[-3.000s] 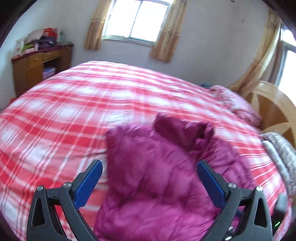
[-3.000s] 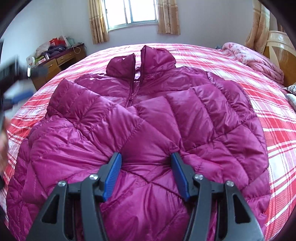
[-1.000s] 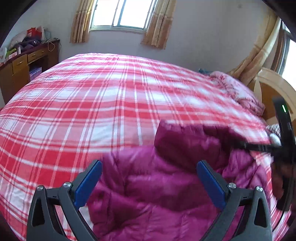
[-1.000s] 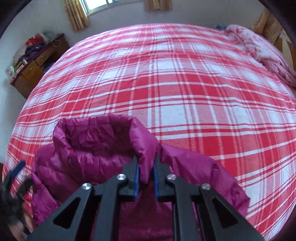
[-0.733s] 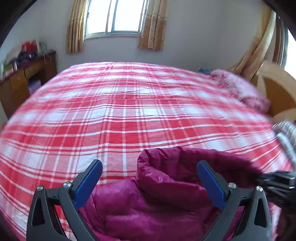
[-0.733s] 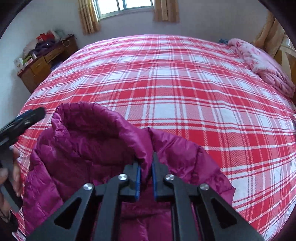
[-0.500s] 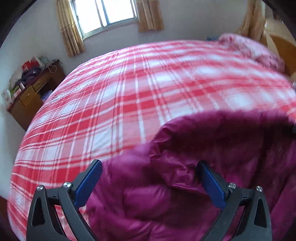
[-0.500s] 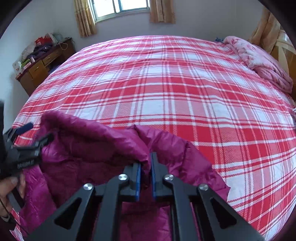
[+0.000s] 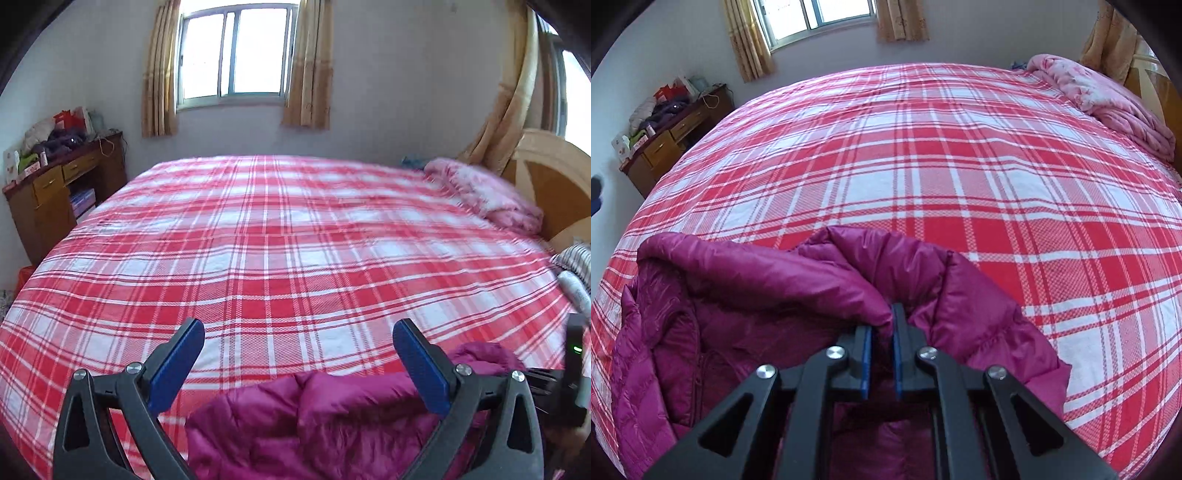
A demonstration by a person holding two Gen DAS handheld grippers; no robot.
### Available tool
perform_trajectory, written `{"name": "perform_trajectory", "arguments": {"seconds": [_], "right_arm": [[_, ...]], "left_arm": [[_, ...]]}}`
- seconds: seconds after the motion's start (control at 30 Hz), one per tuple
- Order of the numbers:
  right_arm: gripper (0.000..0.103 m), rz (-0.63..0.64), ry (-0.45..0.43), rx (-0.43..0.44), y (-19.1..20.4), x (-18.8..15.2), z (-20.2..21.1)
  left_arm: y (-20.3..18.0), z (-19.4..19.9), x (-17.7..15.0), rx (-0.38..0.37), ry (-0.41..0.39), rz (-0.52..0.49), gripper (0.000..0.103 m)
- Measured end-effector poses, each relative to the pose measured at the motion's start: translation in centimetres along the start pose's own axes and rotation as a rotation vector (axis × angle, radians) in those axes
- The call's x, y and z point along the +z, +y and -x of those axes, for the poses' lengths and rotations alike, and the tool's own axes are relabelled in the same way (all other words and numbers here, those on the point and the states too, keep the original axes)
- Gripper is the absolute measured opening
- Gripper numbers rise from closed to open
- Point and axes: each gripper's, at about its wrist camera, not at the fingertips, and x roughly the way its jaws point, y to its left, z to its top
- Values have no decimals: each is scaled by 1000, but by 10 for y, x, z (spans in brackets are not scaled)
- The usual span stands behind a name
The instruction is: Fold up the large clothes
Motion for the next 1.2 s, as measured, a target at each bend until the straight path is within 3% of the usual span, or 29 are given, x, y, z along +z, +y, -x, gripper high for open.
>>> {"name": "perform_trajectory", "arguments": {"seconds": [0.13, 0.27, 0.3, 0.37, 0.43, 0.47, 0.53, 0.7, 0.8, 0.83, 0.97, 1.0, 1.1, 1.2], "right_arm": [[11, -11, -10, 15, -4, -1, 0], [12, 5, -24, 24, -2, -2, 4], [18, 1, -33, 31, -2, -3, 8], [39, -24, -53, 21, -3, -5, 18], [68, -72, -107, -17, -3, -6, 37], [70, -86, -155, -44, 0, -7, 50], [68, -62, -203, -78, 13, -2, 68], [65, -12, -209, 5, 53, 22, 64], [64, -18, -94, 22, 62, 36, 24], [58, -17, -61, 20, 62, 35, 13], [56, 18, -42, -6, 60, 19, -1], [55, 21, -43, -4, 58, 16, -1], [55, 17, -40, 8, 54, 12, -3], [55, 23, -42, 2, 56, 9, -4]], "left_arm": [[-5, -45, -29, 41, 149, -34, 102], [-8, -50, -71, 65, 201, -80, 102], [-7, -51, -77, 61, 206, -78, 102], [-4, -49, -84, 47, 204, -61, 102], [-2, -51, -83, 41, 207, -54, 102], [-2, -51, -84, 39, 208, -53, 102], [-4, -51, -84, 41, 207, -60, 102], [-4, -48, -86, 38, 186, -55, 102], [-7, -45, -85, 40, 181, -62, 102], [-7, -39, -82, 39, 170, -54, 102], [-14, 6, -54, -29, -20, -31, 102], [-18, 10, -49, -55, -34, -30, 102], [-36, -6, -43, -86, 29, -47, 102], [-45, -40, -62, -18, 131, -79, 102]]}}
